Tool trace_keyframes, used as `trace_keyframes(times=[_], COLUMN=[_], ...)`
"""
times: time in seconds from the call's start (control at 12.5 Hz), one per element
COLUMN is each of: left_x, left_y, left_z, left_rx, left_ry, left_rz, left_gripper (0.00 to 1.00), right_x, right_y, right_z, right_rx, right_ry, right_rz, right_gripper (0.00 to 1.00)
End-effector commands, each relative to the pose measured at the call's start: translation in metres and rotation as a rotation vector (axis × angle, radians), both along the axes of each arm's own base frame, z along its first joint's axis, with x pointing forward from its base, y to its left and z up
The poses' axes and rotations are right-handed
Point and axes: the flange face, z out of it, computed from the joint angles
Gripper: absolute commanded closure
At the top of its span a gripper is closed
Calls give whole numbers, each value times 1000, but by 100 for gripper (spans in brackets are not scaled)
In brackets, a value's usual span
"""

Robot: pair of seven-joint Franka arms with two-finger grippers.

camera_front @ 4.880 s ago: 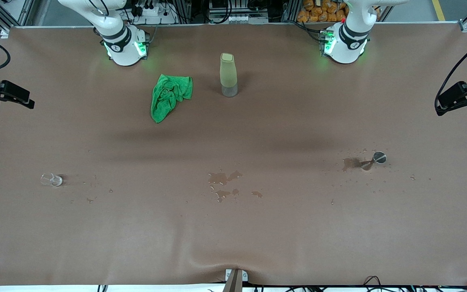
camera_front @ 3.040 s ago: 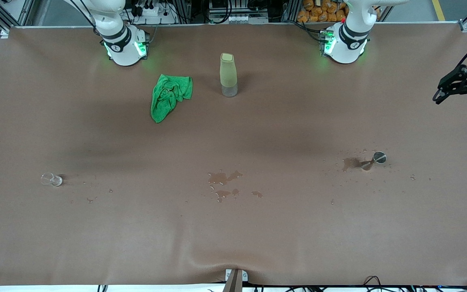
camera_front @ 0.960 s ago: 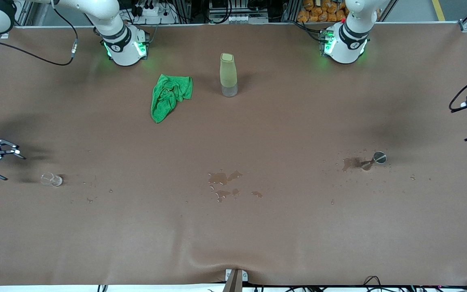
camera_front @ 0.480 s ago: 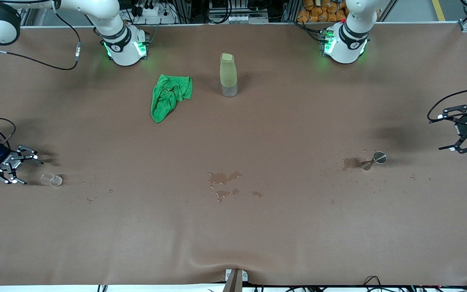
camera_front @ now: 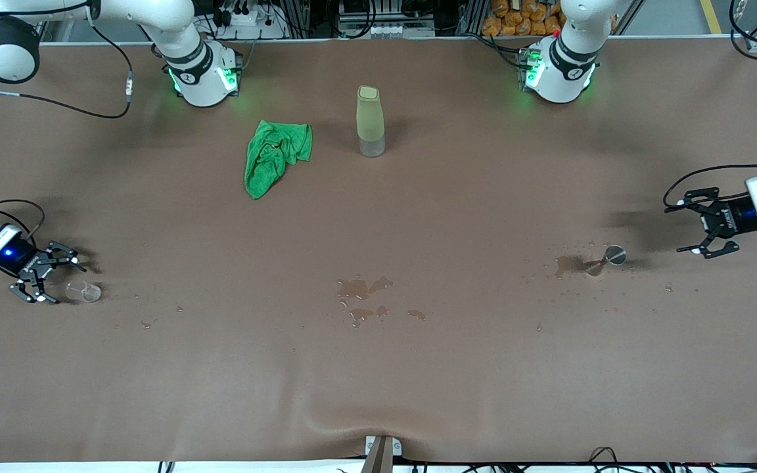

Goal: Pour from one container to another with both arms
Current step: 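Reach the right gripper to the beaker while the left gripper reaches the jigger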

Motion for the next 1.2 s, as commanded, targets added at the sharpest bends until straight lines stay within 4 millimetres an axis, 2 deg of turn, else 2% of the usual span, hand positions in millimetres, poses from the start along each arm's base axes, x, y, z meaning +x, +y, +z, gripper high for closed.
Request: trace_keyframes(times=[0.0, 0.32, 0.8, 0.96, 1.12], left_x=[-3, -6, 2, 9, 14], left_y=[0, -6, -25, -38, -49], left_z=[-30, -63, -94, -102, -112], left_rx=[-66, -116, -185, -208, -224], left_ry=[-76, -97, -96, -111, -105], left_rz=[-6, 9, 55, 64, 73], left_gripper=[0, 0, 0, 0, 0], right_x=[8, 16, 31, 32, 33], right_y=[5, 20, 41, 47, 47], right_z=[-8, -16, -24, -31, -33], right_rx=[20, 31, 48, 61, 50], right_ry=[-27, -25, -27, -25, -21], right_rz=[-13, -13, -25, -29, -35], right_gripper=[0, 0, 0, 1, 59])
